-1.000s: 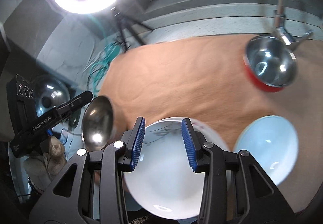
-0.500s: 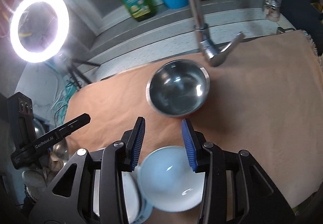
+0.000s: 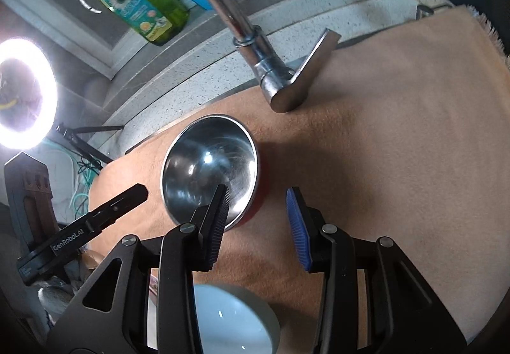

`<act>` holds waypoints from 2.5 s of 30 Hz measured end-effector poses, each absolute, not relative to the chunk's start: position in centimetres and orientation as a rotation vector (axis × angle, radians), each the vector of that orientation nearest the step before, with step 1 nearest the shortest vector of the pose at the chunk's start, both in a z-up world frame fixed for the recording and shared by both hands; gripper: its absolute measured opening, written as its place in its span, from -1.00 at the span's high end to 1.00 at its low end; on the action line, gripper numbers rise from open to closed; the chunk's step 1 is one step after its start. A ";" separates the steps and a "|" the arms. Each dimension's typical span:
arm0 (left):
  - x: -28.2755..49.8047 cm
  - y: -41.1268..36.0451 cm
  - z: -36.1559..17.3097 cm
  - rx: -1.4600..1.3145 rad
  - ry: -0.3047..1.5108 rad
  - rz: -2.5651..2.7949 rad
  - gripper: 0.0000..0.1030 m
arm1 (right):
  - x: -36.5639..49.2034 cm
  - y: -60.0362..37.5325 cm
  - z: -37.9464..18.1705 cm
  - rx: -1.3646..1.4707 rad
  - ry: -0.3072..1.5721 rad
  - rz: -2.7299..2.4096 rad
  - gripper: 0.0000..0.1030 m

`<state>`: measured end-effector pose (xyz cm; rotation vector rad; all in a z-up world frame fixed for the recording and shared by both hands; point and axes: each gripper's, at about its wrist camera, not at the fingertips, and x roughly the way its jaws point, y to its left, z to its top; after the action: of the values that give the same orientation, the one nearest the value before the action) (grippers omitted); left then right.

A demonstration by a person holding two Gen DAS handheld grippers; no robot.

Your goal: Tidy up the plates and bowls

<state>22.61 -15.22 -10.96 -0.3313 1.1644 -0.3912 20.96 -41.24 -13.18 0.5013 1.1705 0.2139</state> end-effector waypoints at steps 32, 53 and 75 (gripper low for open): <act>21.5 -16.0 -10.7 -0.294 1.160 -0.437 0.74 | 20.3 -38.4 -12.3 0.503 1.180 0.301 0.74; 11.7 -5.1 -4.7 -0.390 0.982 -0.338 0.74 | 13.4 -28.4 -5.9 0.424 1.133 0.528 0.74; 2.0 9.5 -5.3 -0.533 0.953 -0.039 0.74 | 9.1 -10.9 -5.5 0.175 1.199 0.850 0.74</act>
<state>2.02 9.48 -5.26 -0.5330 0.9529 -0.0394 9.10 -10.90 -5.51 0.1753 1.1991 0.8495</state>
